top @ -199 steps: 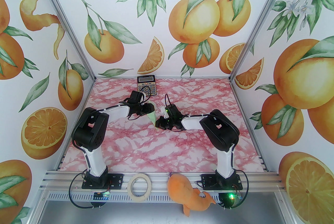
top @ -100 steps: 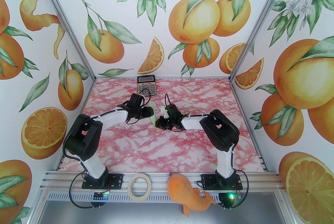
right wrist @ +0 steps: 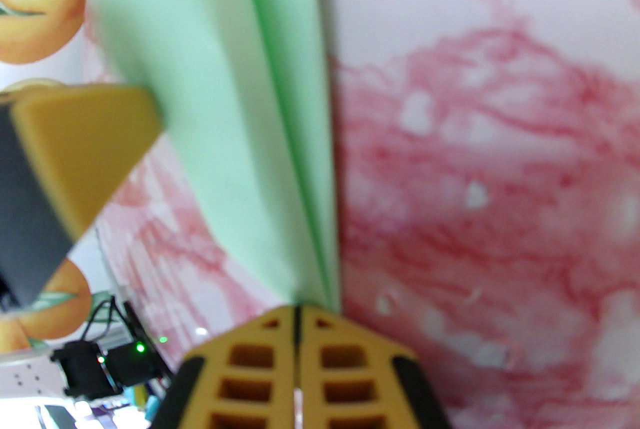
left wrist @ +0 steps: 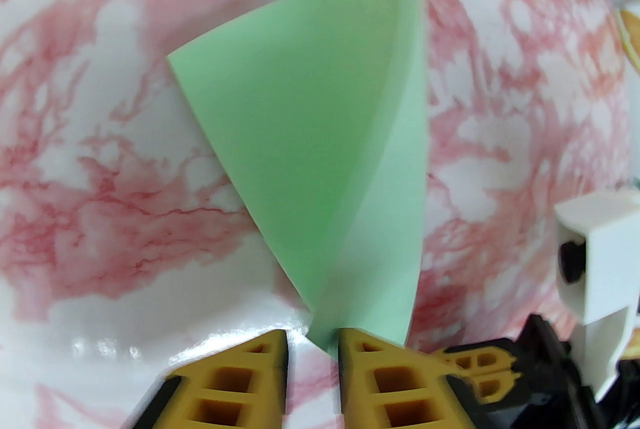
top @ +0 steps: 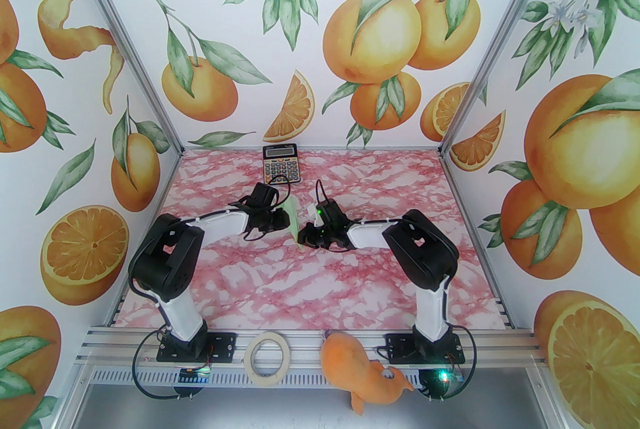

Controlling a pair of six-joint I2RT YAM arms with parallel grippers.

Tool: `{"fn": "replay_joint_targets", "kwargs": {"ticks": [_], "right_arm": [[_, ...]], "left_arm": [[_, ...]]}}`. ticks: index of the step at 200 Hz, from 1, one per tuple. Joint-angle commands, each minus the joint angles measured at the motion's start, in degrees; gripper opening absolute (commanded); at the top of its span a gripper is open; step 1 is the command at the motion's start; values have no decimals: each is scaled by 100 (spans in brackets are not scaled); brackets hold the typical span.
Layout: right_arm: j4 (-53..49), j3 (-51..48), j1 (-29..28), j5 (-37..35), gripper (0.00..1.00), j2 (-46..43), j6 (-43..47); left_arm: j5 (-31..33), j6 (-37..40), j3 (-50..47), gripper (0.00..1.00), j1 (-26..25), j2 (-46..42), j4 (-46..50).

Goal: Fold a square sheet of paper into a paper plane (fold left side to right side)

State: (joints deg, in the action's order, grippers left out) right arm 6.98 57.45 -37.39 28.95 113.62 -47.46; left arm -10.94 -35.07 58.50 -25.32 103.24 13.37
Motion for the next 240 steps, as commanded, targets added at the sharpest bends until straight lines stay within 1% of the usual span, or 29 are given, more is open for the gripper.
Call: {"fn": "replay_joint_targets", "kwargs": {"ticks": [1,7,21,32,44,80,240], "right_arm": [[-547,-72,-66,-398,6,187,123],[-544,-66,-60,-399,6,193,123],[-557,-66,-69,-399,6,195,131],[-564,-64,-75,-404,6,195,132],[-570,-59,-75,-400,6,196,141],[-575,-56,-80,-403,6,207,141],[-561,-58,-119,-386,6,239,132]], "left_arm": [[-35,101,271,14,88,84,-218],[-42,105,284,12,96,98,-227],[-58,117,307,11,106,132,-262],[-111,142,335,4,115,169,-291],[-159,163,387,2,122,228,-299],[-207,184,516,0,130,410,-266],[-234,394,957,0,141,1048,-147]]}}
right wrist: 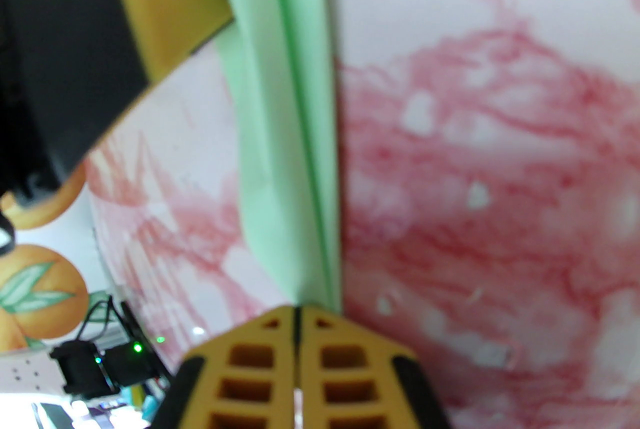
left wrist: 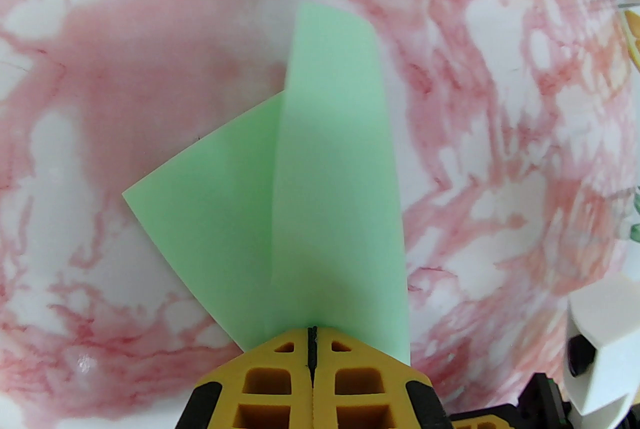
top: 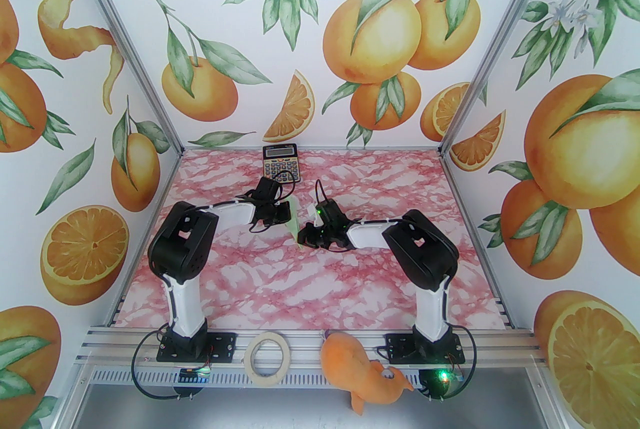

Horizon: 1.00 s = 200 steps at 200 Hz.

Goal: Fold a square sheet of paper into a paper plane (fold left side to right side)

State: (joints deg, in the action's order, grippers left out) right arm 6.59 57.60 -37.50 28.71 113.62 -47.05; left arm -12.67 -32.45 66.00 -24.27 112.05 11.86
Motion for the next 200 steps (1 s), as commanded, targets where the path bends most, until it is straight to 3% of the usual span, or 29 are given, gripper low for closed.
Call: {"fn": "replay_joint_targets", "kwargs": {"ticks": [1,122,159,200], "right_arm": [[-524,-74,-109,-359,6,239,90],[-517,18,-78,-235,7,125,167],[-681,413,17,-134,8,-214,238],[-804,796,32,-111,7,-10,213]], "left_arm": [[-66,133,209,0,36,172,2],[-18,307,458,0,33,432,176],[29,309,438,0,7,440,203],[10,306,449,0,-8,456,194]]}}
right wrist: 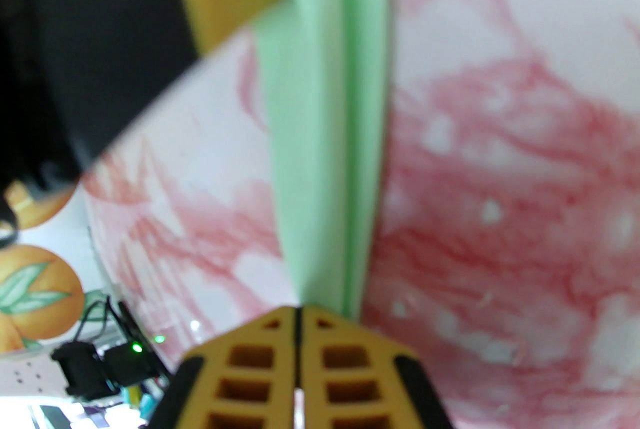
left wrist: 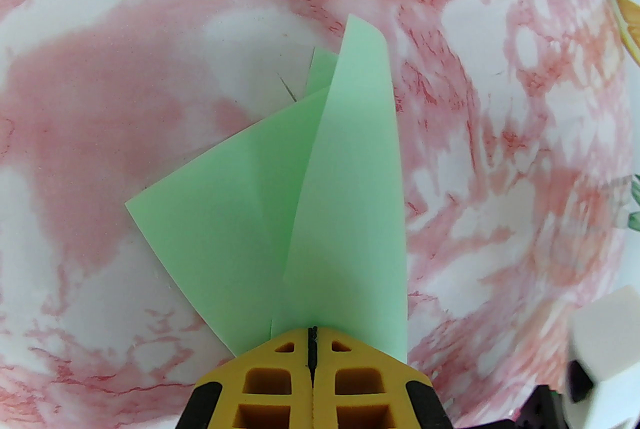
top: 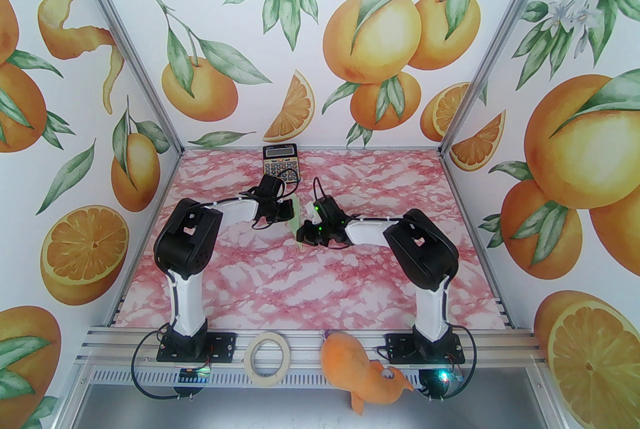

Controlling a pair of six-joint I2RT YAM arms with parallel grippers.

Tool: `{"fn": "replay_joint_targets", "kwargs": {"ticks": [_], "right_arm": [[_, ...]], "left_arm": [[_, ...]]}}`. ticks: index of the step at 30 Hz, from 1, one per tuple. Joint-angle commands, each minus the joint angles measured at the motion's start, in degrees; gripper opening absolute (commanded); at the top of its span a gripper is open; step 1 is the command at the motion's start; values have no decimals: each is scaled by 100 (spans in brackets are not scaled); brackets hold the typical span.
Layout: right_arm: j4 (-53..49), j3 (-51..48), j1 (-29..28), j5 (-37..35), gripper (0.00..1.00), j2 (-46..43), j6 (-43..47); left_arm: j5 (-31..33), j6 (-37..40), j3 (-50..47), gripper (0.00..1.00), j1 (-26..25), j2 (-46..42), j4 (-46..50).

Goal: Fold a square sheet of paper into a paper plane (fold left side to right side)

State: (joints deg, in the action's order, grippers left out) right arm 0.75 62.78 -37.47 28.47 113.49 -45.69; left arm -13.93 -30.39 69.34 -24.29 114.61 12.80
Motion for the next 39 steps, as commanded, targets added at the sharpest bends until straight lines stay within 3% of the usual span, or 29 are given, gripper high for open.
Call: {"fn": "replay_joint_targets", "kwargs": {"ticks": [1,10,19,33,39], "right_arm": [[-218,291,30,-87,7,14,78],[-319,572,133,-190,7,363,82],[-1275,826,162,-937,6,777,548],[-873,304,-41,-373,7,-5,273],[-718,7,-25,-371,6,158,236]], "left_arm": [[141,93,115,0,-6,201,100],[107,87,141,0,-33,237,92],[85,82,163,0,-40,271,100],[95,65,210,0,-75,308,127],[62,61,227,0,-79,291,138]]}}
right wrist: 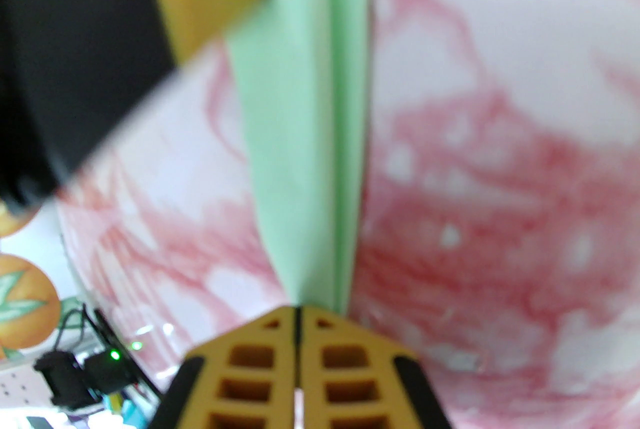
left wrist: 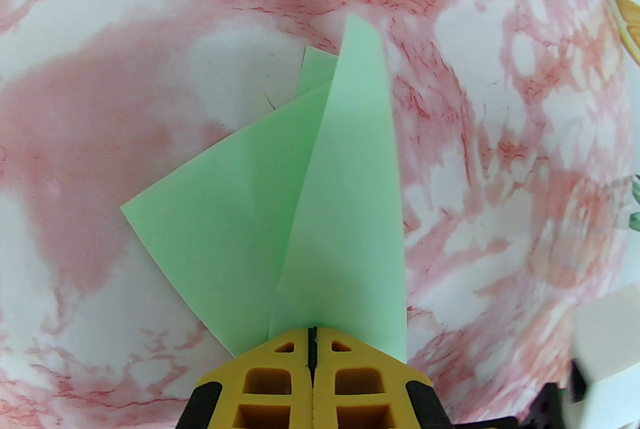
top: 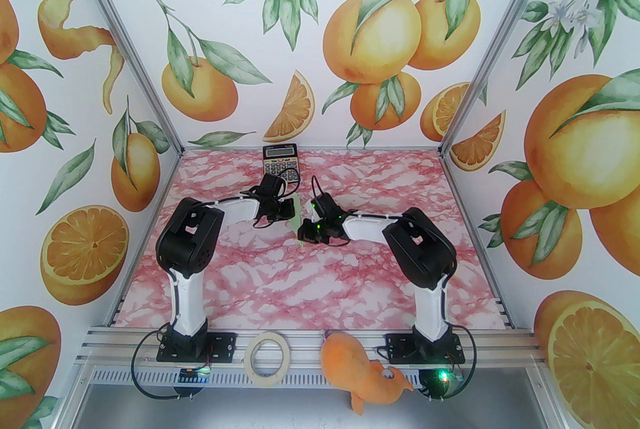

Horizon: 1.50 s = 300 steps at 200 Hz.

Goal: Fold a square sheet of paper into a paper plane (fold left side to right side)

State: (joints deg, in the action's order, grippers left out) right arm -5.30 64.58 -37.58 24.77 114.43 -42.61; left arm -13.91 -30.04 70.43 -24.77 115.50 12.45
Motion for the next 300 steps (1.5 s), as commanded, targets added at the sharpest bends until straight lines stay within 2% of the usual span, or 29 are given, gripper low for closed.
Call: {"fn": "replay_joint_targets", "kwargs": {"ticks": [1,19,28,49,100,132,185,300], "right_arm": [[-82,-211,1,-36,6,107,-87],[44,-320,23,-113,6,130,-157],[47,-337,31,-121,6,141,-160],[72,-349,26,-120,5,150,-178],[108,-305,37,-52,5,210,-213],[143,-312,39,-27,5,237,-230],[143,-380,40,2,5,190,-230],[-98,-551,-37,156,1,262,-77]], "left_arm": [[43,19,148,0,-21,180,203],[-9,12,212,0,-26,10,263],[-13,23,285,6,-23,-110,346],[-72,0,340,11,-24,-476,407],[-662,-292,9,11,-163,-815,40],[-966,-552,-248,6,-194,-601,-386],[-975,-573,-381,1,-153,-168,-766],[-833,-161,199,2,33,614,-733]]}}
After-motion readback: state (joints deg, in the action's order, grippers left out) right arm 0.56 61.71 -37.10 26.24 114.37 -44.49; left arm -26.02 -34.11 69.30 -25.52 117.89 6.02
